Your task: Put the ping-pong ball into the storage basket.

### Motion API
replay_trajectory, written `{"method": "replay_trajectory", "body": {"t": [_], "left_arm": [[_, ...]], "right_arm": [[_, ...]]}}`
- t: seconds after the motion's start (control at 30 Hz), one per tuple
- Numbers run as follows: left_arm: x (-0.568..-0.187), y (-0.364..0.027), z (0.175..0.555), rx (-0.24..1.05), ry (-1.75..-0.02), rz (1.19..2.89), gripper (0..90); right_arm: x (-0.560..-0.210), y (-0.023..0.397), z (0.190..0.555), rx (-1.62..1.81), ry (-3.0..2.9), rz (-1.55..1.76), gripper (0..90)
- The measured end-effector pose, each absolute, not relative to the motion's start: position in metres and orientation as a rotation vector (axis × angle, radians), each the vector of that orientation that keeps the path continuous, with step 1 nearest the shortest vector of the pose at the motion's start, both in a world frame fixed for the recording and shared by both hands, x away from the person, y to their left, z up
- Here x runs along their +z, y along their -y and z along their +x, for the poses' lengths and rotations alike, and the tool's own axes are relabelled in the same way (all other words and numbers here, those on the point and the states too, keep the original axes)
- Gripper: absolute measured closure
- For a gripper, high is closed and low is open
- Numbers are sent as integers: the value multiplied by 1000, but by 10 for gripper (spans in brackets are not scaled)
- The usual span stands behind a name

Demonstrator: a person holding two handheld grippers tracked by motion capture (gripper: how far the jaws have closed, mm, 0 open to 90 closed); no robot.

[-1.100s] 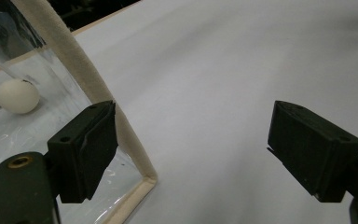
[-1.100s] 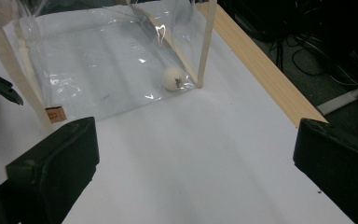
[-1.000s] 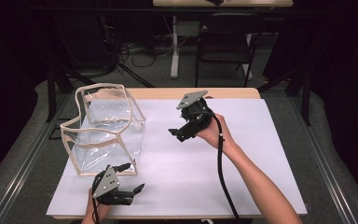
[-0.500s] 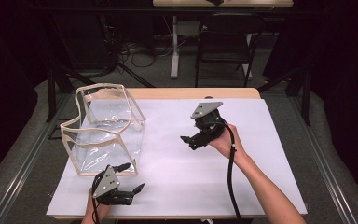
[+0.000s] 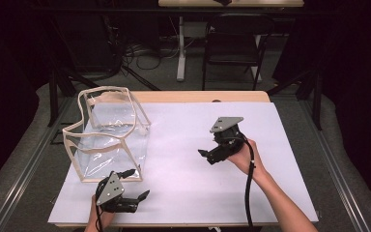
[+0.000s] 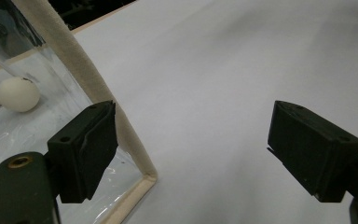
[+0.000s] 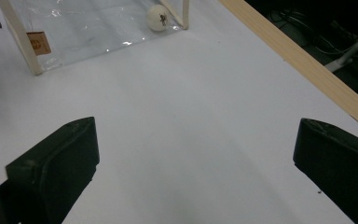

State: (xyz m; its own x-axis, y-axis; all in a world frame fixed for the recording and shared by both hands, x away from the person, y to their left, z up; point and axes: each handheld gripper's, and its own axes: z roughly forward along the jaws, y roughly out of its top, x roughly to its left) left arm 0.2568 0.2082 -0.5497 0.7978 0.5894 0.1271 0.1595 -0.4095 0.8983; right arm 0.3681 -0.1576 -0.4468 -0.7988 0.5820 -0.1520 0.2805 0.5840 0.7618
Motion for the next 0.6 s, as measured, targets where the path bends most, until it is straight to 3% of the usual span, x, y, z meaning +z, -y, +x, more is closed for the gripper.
{"method": "replay_trajectory", "body": {"t": [0.6], "left_arm": [[-550,-207,257,531,-562,1973,159]], "right_arm": [[-467,190,345,1006,-2432,761,0]]}}
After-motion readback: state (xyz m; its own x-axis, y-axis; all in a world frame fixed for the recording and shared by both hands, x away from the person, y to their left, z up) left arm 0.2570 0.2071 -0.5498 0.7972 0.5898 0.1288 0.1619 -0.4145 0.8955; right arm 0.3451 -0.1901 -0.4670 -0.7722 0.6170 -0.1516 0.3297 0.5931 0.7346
